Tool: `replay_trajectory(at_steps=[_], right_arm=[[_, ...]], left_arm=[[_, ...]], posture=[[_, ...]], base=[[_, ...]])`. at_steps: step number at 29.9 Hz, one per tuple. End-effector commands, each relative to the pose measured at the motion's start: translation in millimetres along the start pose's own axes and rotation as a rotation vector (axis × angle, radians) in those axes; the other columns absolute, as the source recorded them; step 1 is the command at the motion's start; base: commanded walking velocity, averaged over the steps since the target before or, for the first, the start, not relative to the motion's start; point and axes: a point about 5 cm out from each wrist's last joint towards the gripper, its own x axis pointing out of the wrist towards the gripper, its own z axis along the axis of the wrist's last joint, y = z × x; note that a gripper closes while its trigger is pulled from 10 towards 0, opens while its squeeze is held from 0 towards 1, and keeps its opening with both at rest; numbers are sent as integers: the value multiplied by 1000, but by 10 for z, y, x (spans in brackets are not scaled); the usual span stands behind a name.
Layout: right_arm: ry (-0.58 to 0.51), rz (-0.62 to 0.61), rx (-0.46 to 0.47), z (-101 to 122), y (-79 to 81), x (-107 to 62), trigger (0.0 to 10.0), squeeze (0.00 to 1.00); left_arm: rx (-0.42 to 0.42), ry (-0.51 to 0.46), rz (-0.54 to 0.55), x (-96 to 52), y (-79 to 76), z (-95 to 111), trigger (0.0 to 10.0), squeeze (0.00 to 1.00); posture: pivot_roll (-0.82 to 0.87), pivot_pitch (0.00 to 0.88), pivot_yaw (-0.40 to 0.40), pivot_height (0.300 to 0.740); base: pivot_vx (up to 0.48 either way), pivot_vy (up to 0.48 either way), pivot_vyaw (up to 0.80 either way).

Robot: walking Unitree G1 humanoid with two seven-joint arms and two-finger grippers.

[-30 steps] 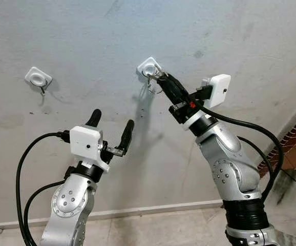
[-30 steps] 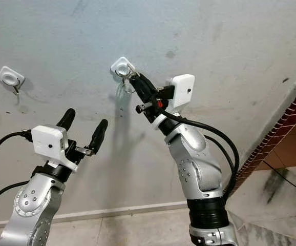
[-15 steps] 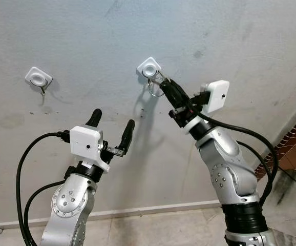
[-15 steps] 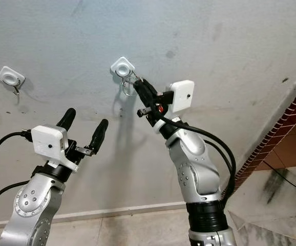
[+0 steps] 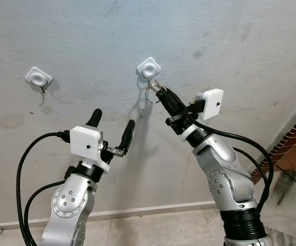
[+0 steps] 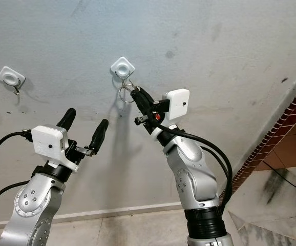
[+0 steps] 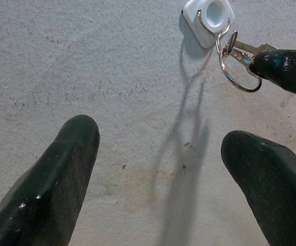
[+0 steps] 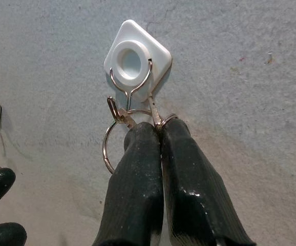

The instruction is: Hang keys on a hook

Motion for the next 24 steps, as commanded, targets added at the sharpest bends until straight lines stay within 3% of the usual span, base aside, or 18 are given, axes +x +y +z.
replay_trajectory(at_steps=[1,17,18,24], right_arm=[[8,15,-3,-14,39,-13,10000,0],[18,-103,47,-148,73,-69,10000,0],[20,-112,52,-159,71,-76,10000,1000],[16,-138,40,-158,28,-80,10000,1000]], left_arm=[[3,18,-6,-9,3,-43,10000,0],[1,21,-3,1,2,-52,10000,0],[0,22,-3,2,1,-54,10000,0],[0,21,-5,7,0,-56,10000,0]], posture=[[97,47,20,740],[94,46,22,740],[93,46,23,740],[92,45,23,740]], base=[[0,0,0],[0,0,0],[0,0,0],[0,0,0]])
